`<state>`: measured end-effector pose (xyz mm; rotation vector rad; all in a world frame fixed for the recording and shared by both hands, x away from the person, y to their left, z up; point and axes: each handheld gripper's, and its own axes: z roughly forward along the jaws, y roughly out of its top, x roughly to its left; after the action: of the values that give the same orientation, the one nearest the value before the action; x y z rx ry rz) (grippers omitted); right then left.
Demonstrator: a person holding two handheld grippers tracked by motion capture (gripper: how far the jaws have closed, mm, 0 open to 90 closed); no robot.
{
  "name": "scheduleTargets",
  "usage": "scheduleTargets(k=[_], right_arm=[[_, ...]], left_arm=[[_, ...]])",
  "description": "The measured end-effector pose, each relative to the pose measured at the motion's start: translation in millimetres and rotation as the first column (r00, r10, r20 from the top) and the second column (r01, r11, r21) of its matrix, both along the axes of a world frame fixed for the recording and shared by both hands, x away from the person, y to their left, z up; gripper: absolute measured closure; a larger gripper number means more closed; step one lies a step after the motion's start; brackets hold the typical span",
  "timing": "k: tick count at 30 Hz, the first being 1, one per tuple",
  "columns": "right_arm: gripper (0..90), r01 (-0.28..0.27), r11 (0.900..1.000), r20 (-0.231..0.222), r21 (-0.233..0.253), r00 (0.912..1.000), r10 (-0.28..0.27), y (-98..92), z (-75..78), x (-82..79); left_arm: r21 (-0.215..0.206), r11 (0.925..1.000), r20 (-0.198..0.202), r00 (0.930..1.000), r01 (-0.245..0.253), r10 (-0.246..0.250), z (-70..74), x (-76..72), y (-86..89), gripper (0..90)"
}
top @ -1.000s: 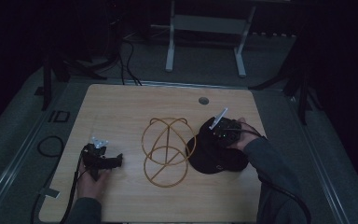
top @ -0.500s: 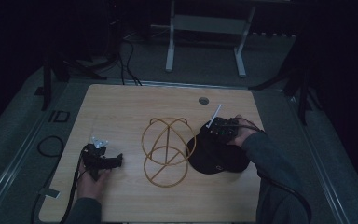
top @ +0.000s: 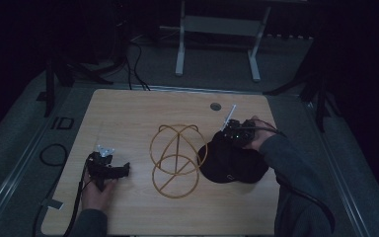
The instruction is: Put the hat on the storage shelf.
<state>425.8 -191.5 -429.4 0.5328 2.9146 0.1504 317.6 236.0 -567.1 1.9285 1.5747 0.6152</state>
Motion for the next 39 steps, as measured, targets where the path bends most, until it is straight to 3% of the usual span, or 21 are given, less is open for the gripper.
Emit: scheduleTargets(k=[24, 39], right_arm=[[86.1, 0.006, 1.0, 0.021, 0.006, 0.9998, -0.006, -10.2, 35.0, -5.0], [86.1, -0.035, 0.999, 0.041, -0.014, 0.9985, 0.035, -6.2, 57.9, -9.5]], left_arm=[[-0.001, 1.0, 0.002, 1.0, -0.001, 0.001, -0.1, 0.1, -0.2, 0.1], [-0.002, 1.0, 0.002, 1.0, -0.003, 0.003, -0.1, 0.1, -0.2, 0.1]])
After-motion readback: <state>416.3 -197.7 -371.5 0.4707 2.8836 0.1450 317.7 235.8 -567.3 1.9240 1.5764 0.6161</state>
